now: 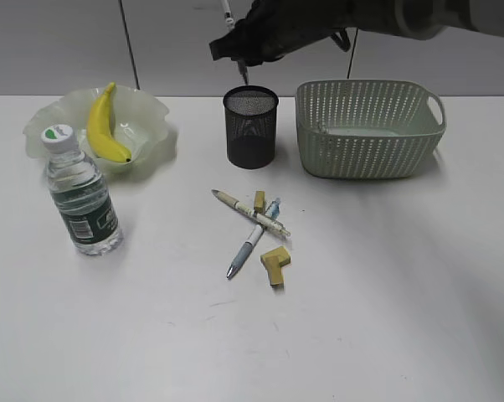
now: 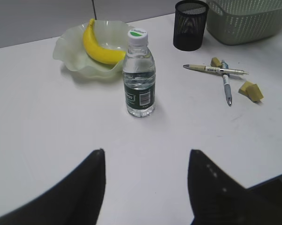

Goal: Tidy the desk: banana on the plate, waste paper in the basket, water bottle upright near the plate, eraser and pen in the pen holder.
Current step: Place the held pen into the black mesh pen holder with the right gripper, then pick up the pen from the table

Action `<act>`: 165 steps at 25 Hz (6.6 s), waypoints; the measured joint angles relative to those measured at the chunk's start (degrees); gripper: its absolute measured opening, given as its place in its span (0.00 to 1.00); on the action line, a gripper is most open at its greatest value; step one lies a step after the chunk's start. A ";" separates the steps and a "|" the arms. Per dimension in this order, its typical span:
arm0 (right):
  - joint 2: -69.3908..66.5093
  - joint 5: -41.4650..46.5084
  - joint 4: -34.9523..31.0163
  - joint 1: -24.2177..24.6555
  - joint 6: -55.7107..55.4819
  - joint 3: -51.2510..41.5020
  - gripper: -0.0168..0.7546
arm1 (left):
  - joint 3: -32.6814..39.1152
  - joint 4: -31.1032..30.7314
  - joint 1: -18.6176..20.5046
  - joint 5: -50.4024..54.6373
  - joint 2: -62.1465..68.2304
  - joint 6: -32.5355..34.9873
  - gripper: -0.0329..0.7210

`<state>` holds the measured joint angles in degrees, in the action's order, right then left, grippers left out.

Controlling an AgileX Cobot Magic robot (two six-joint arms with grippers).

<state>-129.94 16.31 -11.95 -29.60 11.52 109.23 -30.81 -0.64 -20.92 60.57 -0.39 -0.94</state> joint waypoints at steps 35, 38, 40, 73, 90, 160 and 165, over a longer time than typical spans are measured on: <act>-7.21 -4.42 0.47 1.03 0.10 -1.84 0.50 | 0.00 -0.06 0.00 0.00 0.00 0.00 0.60; -6.90 -4.05 0.47 1.03 0.10 -1.84 0.58 | 0.00 -0.06 0.00 0.00 0.00 0.00 0.60; -6.35 -2.83 0.53 1.03 0.10 -1.84 0.60 | 0.00 -0.06 0.00 0.00 0.00 0.00 0.60; 36.65 52.77 9.55 1.03 -10.16 -15.41 0.47 | 0.00 -0.06 0.00 -0.05 0.00 0.00 0.60; 89.70 53.21 11.95 1.03 -10.37 -59.86 0.47 | 0.00 -0.06 0.00 -0.05 0.00 0.00 0.60; 130.33 43.14 15.14 1.03 -11.07 -80.11 0.46 | -44.61 -9.94 -19.05 -37.95 115.66 68.36 0.50; 130.33 43.14 15.14 1.03 -11.07 -80.11 0.46 | -44.70 -10.43 -19.15 -39.17 118.13 68.36 0.47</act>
<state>0.39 59.45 3.19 -28.57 0.45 29.12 -75.51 -11.07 -40.07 21.40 117.74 67.42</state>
